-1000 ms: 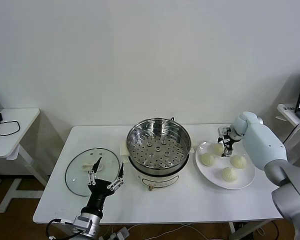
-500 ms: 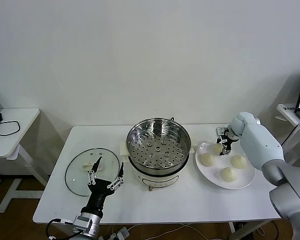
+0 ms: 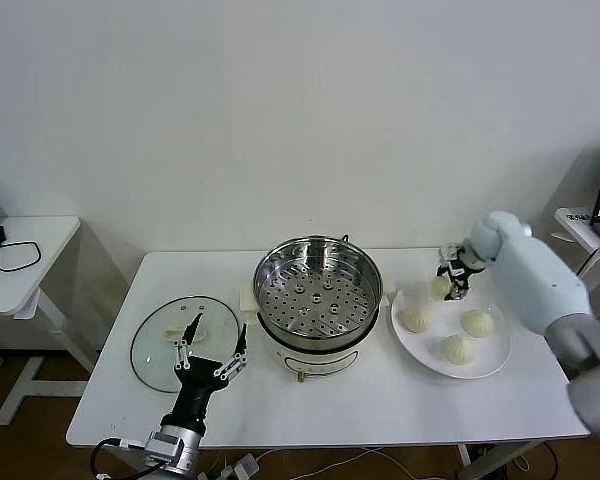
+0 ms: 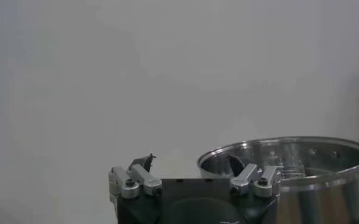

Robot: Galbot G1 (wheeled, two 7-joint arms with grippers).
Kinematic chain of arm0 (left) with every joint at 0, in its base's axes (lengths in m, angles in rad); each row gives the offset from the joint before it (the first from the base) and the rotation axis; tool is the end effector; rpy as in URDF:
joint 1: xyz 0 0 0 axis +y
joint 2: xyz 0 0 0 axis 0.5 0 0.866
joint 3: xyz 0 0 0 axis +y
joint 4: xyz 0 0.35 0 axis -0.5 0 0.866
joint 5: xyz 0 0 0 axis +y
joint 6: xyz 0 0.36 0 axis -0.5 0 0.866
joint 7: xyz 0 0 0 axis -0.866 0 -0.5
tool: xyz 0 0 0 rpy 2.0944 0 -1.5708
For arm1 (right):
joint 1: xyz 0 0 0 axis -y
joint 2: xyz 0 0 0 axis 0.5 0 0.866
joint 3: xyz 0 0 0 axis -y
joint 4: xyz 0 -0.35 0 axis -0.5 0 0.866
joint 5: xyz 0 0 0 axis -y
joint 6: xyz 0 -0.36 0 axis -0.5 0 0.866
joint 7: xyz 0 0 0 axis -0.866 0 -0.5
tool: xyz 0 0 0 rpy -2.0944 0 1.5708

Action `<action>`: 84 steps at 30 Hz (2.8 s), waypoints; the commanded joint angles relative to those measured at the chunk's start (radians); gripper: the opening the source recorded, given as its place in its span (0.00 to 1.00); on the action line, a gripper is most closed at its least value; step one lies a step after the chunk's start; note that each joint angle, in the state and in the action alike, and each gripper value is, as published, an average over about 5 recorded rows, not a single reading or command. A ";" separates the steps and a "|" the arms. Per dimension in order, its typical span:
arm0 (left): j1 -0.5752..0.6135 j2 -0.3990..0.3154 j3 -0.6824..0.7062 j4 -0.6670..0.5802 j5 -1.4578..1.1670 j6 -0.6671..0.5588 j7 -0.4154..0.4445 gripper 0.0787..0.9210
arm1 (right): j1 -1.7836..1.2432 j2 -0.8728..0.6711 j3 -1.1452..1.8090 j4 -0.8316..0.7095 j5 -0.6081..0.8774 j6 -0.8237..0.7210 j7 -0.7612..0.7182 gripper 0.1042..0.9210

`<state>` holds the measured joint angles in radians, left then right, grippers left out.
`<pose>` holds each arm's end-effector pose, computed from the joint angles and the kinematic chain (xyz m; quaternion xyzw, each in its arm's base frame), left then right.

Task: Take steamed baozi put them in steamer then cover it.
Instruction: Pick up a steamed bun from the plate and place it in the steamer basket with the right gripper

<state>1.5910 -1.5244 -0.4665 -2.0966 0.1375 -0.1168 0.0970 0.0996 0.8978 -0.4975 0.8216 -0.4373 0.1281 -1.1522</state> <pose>0.1781 -0.0099 -0.3063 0.0894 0.9921 0.0742 0.0475 0.6085 -0.1952 -0.1236 0.4470 -0.5435 0.6249 0.3381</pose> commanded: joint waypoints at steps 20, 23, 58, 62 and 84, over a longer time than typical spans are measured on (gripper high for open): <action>0.022 0.014 -0.070 -0.032 -0.005 0.001 0.007 0.88 | 0.553 0.057 -0.616 0.679 0.213 0.458 -0.076 0.73; 0.021 0.015 -0.075 -0.029 -0.006 -0.001 0.008 0.88 | 0.527 0.110 -0.616 0.632 0.162 0.493 -0.047 0.73; 0.009 0.024 -0.130 0.008 -0.035 -0.003 0.027 0.88 | 0.219 0.377 -0.439 0.156 -0.166 0.650 0.195 0.73; 0.010 0.024 -0.137 0.009 -0.037 -0.004 0.027 0.88 | 0.202 0.384 -0.423 0.140 -0.184 0.646 0.197 0.73; 0.015 0.021 -0.127 0.001 -0.036 -0.005 0.025 0.88 | 0.468 0.017 -0.511 0.454 0.376 0.354 -0.039 0.88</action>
<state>1.6038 -1.5033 -0.5996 -2.0852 0.0999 -0.1223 0.1235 0.4018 1.1299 -0.9536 1.1060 -0.4002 0.6664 -1.0557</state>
